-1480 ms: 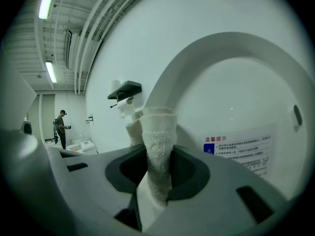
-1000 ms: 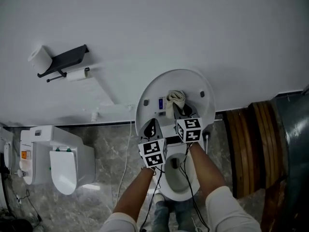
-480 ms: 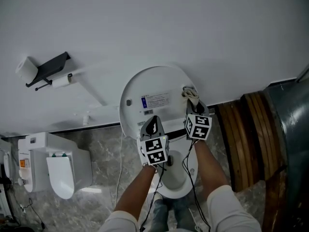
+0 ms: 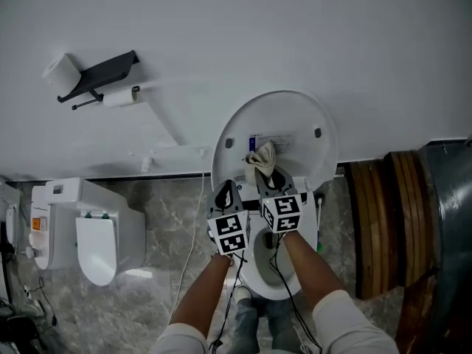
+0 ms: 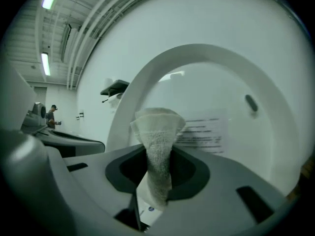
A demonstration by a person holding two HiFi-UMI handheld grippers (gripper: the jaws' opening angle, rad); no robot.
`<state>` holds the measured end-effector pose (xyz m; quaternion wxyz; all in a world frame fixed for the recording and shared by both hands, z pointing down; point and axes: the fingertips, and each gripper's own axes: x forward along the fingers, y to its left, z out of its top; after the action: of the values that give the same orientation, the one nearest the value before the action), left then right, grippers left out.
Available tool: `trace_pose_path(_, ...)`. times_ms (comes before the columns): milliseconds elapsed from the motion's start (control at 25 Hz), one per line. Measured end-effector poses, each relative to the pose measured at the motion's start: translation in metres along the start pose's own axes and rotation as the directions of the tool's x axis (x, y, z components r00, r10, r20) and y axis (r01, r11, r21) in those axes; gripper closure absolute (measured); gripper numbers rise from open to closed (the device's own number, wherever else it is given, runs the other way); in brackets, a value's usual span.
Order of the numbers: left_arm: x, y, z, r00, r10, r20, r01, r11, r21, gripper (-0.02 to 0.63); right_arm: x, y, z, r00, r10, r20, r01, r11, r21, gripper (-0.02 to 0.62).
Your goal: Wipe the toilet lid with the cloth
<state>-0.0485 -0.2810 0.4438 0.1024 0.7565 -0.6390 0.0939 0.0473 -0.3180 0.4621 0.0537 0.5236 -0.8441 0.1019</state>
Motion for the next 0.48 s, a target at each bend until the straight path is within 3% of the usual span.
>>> trace_pose_path(240,-0.018,0.065,-0.016,0.997,0.073,-0.014,-0.073,0.997,-0.007,0.594,0.047,0.082,-0.029,0.986,0.144,-0.085,-0.149,0.987,-0.054,0.494)
trace_pose_path(480,-0.023,0.076,-0.016,0.997,0.072,-0.003,-0.072,0.997,-0.014,0.594,0.068,0.077,-0.043,0.989,0.079,-0.125,-0.082,0.996,-0.021,0.494)
